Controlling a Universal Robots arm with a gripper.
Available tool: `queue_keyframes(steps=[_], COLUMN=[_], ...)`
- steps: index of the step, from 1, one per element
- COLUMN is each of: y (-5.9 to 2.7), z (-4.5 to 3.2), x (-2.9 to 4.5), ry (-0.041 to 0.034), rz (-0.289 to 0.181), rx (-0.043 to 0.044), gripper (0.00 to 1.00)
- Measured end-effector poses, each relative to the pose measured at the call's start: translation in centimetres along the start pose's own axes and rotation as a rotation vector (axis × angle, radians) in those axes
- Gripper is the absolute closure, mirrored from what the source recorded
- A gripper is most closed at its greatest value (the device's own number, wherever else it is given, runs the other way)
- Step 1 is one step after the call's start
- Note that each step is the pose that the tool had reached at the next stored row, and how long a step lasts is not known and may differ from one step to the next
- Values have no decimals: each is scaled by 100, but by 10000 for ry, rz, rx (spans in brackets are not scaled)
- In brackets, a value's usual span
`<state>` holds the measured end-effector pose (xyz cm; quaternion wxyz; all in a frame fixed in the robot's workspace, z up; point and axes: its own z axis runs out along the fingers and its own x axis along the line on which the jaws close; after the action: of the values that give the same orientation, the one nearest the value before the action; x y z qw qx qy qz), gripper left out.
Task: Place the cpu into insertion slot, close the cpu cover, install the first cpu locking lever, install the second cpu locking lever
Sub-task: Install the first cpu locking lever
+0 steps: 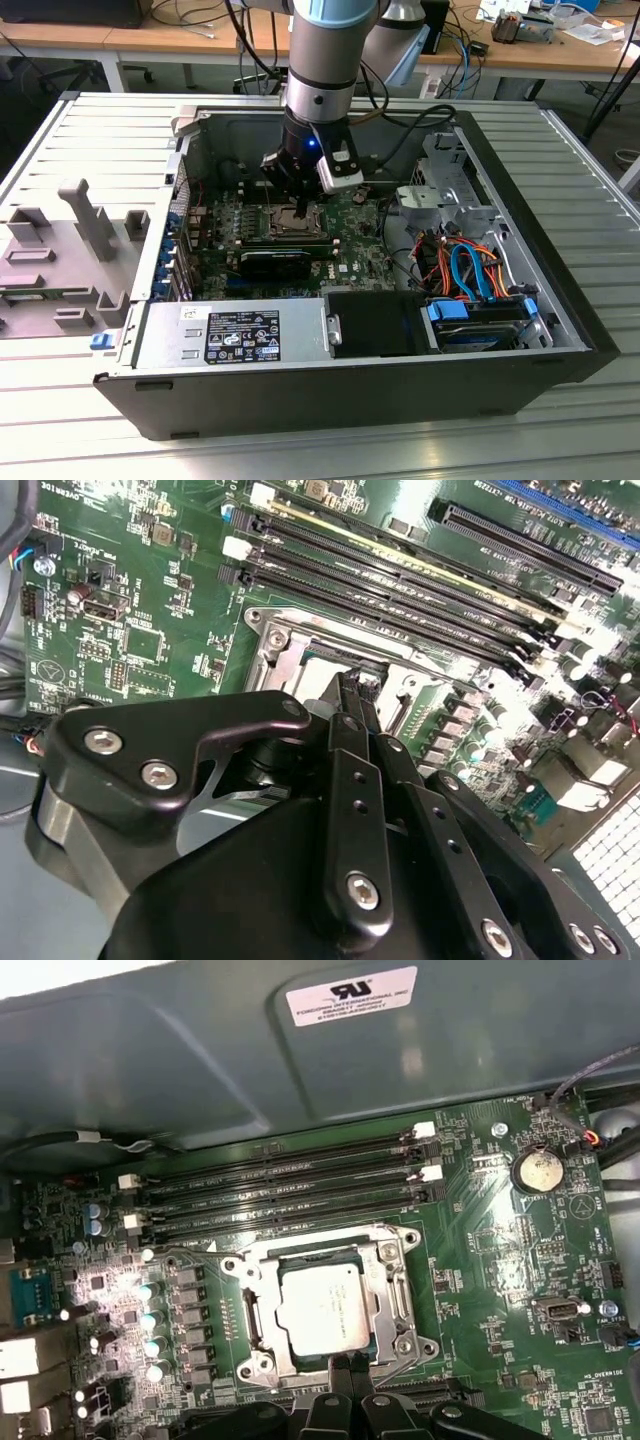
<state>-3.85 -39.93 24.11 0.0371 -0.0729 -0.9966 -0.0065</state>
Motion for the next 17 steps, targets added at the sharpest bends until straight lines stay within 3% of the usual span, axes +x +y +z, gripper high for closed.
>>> queue_keyframes(steps=[17], y=[0], z=[0], x=[0], ry=[13], rz=[-1146], rx=[55], gripper=[89])
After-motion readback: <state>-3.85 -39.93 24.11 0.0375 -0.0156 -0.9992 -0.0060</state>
